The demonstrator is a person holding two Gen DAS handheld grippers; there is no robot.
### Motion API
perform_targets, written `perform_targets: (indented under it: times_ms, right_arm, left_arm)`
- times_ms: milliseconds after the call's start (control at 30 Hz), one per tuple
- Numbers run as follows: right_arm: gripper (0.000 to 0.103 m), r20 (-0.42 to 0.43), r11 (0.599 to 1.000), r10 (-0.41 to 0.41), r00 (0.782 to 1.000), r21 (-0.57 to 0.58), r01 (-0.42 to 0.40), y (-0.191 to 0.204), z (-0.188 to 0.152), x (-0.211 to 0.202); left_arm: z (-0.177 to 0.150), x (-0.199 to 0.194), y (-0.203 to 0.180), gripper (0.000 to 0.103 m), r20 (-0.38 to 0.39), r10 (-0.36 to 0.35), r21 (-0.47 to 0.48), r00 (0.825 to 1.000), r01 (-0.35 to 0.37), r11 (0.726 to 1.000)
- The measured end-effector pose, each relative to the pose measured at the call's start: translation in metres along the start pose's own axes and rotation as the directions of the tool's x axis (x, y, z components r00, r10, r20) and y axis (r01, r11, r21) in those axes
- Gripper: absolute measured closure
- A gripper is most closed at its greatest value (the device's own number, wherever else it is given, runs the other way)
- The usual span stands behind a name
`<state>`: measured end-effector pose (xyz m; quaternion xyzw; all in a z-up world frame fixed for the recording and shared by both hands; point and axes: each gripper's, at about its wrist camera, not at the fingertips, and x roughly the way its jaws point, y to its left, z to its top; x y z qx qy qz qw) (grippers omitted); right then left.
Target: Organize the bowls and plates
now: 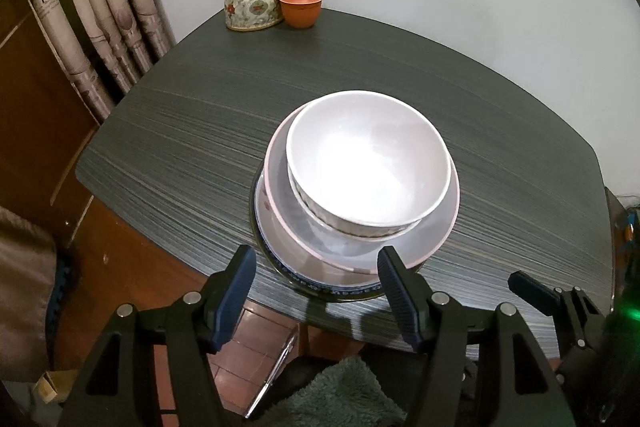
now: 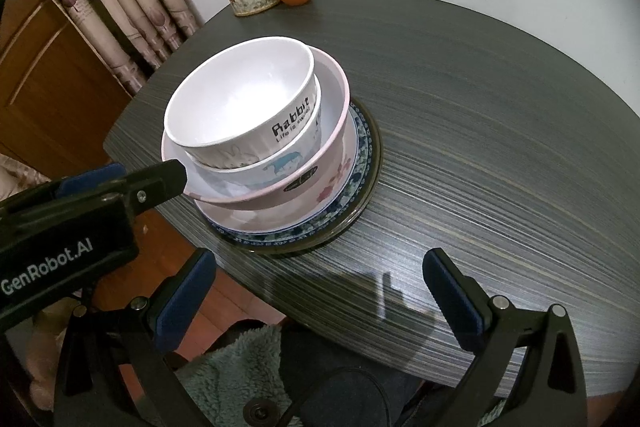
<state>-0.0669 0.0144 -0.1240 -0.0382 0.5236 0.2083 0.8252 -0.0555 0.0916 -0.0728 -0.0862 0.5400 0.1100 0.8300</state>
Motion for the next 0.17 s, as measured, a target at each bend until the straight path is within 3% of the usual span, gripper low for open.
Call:
perform_targets:
  times_ms: [167]
  right_arm:
    - [0.001,-0.001,1.000,0.001,1.000,-0.001,-0.001,0.0005,0.0000,-0.0001]
  left_arm:
    - [-0.0009,0.0016,0.0004,0.038,-0.009,0.001,0.001,1.000,-0.001,1.000]
